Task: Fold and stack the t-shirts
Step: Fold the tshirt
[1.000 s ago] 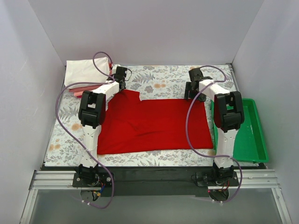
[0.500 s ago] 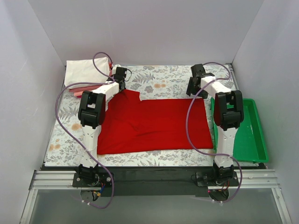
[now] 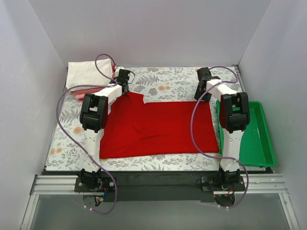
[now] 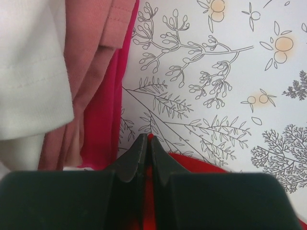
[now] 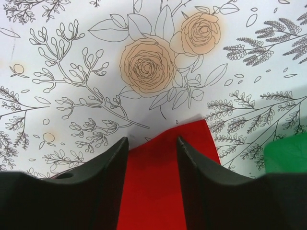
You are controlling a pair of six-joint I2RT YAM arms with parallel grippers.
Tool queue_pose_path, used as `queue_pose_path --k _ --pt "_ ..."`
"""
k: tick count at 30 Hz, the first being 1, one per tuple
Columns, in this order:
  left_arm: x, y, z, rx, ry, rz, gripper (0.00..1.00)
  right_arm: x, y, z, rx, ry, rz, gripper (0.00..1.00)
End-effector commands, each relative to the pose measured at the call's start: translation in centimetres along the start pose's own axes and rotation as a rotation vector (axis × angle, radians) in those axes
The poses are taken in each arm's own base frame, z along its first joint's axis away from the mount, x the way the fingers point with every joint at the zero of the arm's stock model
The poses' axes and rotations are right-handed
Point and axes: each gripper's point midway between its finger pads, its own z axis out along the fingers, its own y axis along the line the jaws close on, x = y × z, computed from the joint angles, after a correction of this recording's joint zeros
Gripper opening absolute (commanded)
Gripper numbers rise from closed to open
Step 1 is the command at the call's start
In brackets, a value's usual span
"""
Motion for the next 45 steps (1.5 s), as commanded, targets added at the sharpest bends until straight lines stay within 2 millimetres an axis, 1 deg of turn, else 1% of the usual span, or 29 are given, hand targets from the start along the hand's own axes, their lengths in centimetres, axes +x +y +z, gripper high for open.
queue_pose_path --k 1,5,9,11,15,16,18,21,22,23,25,26,27,28,29,30,31,32,34,35,36,37,38,39,40,41,42,43,45 --pt "-4.1 0.4 -3.3 0.031 -0.073 -0.045 0.0 2.2 -1.3 -0.1 0.049 0.046 -0.011 0.5" --pt "-4.6 0.7 -4.1 0.029 -0.084 -0.062 0.0 3.2 -2.7 -0.3 0.096 0.051 -0.021 0.47" --pt "-4.6 1.0 -4.7 0.024 -0.088 -0.078 0.0 3.6 -2.9 -0.4 0.097 0.059 -0.026 0.28" --pt "-4.6 0.9 -4.8 0.038 -0.086 -0.076 0.0 3.4 -2.6 -0.3 0.091 0.056 -0.029 0.26" --pt "-5.0 1.0 -5.8 0.048 -0.095 -0.083 0.0 2.4 -2.1 -0.4 0.076 0.039 -0.032 0.04" --pt "-5.1 1.0 -6.1 0.045 -0.098 -0.09 0.0 2.0 -1.9 -0.6 0.069 0.031 -0.037 0.02" --pt "-4.5 1.6 -6.7 0.027 -0.099 -0.1 0.0 1.5 -1.5 -1.0 0.049 0.021 -0.048 0.01" --pt "-5.3 2.0 -8.5 0.051 -0.125 -0.154 0.0 0.9 -0.8 -1.9 0.031 -0.003 -0.084 0.01" --pt "-4.5 2.1 -8.7 0.056 -0.112 -0.151 0.0 0.7 -0.6 -2.3 0.029 -0.014 -0.092 0.01" --pt "-5.3 2.2 -9.9 0.074 -0.133 -0.171 0.0 0.7 -0.6 -3.1 0.033 -0.031 -0.101 0.01" --pt "-4.8 2.3 -10.7 0.092 -0.132 -0.178 0.0 0.8 -0.5 -3.8 0.025 -0.044 -0.102 0.01" --pt "-5.4 2.2 -11.8 0.108 -0.147 -0.196 0.0 0.9 -0.6 -4.7 0.02 -0.052 -0.101 0.01" --pt "-5.2 2.2 -12.4 0.116 -0.149 -0.2 0.0 1.2 -0.8 -5.0 0.019 -0.056 -0.097 0.01" --pt "-4.1 2.3 -12.6 0.117 -0.133 -0.195 0.0 1.3 -0.9 -5.4 0.016 -0.063 -0.093 0.01" --pt "-4.5 2.2 -14.0 0.134 -0.151 -0.205 0.0 0.8 -0.8 -6.6 -0.004 -0.095 -0.081 0.01" --pt "-4.1 2.2 -14.4 0.138 -0.152 -0.218 0.0 1.9 -1.2 -6.6 0.0 -0.08 -0.084 0.01" --pt "-3.8 2.2 -14.9 0.14 -0.153 -0.221 0.0 2.1 -1.3 -7.0 -0.008 -0.087 -0.081 0.01" --pt "-2.4 2.2 -15.2 0.139 -0.136 -0.21 0.0 1.9 -1.3 -8.0 -0.03 -0.112 -0.074 0.01" --pt "-2.2 2.7 -16.7 0.135 -0.155 -0.238 0.0 3.2 -1.9 -8.2 -0.033 -0.1 -0.077 0.01" --pt "-0.9 3.3 -17.0 0.112 -0.147 -0.239 0.0 3.2 -2.0 -9.1 -0.05 -0.116 -0.072 0.01" --pt "-1.2 3.7 -18.3 0.122 -0.168 -0.261 0.0 3.3 -2.1 -9.5 -0.056 -0.123 -0.072 0.01" --pt "-1.0 3.9 -18.9 0.126 -0.172 -0.299 0.0 4.2 -2.7 -9.3 -0.05 -0.107 -0.079 0.01" --pt "0.3 4.4 -19.1 0.116 -0.157 -0.305 0.0 4.2 -2.7 -10.0 -0.068 -0.118 -0.075 0.01" --pt "0.5 4.8 -20.0 0.113 -0.157 -0.323 0.0 4.4 -2.7 -10.2 -0.076 -0.126 -0.075 0.01" --pt "-0.2 5.3 -21.5 0.123 -0.183 -0.401 0.0 5.1 -3.0 -10.1 -0.077 -0.118 -0.082 0.01" --pt "0.0 5.8 -22.2 0.119 -0.189 -0.427 0.0 5.2 -3.0 -10.6 -0.094 -0.123 -0.081 0.01" --pt "1.3 6.4 -22.5 0.107 -0.165 -0.442 0.0 5.4 -3.1 -10.7 -0.1 -0.124 -0.079 0.01" --pt "0.7 6.9 -23.9 0.125 -0.185 -0.518 0.0 5.9 -3.3 -10.5 -0.102 -0.118 -0.082 0.01" --pt "1.8 7.7 -24.8 0.111 -0.173 -0.566 0.0 6.0 -3.3 -11.3 -0.125 -0.131 -0.073 0.01"
